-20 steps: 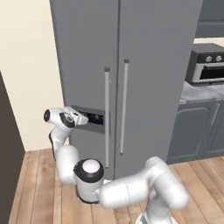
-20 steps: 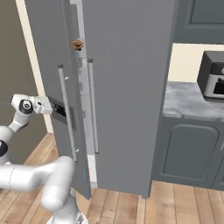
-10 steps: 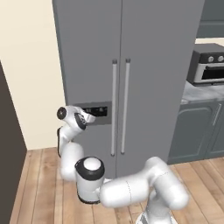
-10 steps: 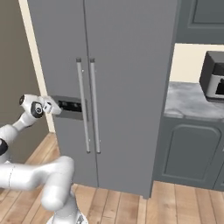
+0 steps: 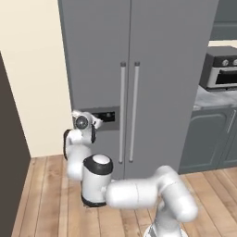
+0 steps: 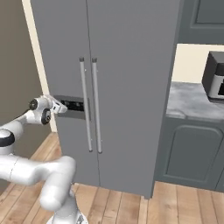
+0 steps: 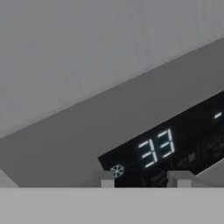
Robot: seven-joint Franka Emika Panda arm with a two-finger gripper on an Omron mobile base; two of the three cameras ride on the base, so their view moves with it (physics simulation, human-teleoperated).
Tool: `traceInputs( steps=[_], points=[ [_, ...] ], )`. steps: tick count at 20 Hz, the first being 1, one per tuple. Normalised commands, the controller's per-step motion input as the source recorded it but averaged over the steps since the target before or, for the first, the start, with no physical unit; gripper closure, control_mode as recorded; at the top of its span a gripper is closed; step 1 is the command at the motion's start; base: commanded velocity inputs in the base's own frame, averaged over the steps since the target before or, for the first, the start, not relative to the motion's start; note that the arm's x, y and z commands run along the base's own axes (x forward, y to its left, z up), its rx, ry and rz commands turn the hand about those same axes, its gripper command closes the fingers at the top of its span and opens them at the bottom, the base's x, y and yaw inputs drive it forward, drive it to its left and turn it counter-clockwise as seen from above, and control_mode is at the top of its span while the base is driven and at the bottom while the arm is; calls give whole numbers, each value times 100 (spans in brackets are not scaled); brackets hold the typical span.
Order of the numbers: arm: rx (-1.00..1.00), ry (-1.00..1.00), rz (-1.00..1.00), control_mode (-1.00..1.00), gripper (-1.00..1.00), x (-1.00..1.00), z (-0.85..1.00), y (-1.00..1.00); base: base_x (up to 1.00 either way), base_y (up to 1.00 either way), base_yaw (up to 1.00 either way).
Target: There's a chicken drumstick in the fridge that needs to be moved to the freezer for freezing. Pick up the chicken drumstick from the fridge, place it on any shelf in the freezer, and close the fridge and freezer doors when done.
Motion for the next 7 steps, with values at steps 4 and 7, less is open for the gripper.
traceInputs(
  steps=[4, 7],
  points=[
    [9, -2, 20, -100, -100, 40, 17, -60, 0, 0, 0],
    [6, -6, 10, -100, -100, 2, 30, -52, 0, 0, 0]
  ],
)
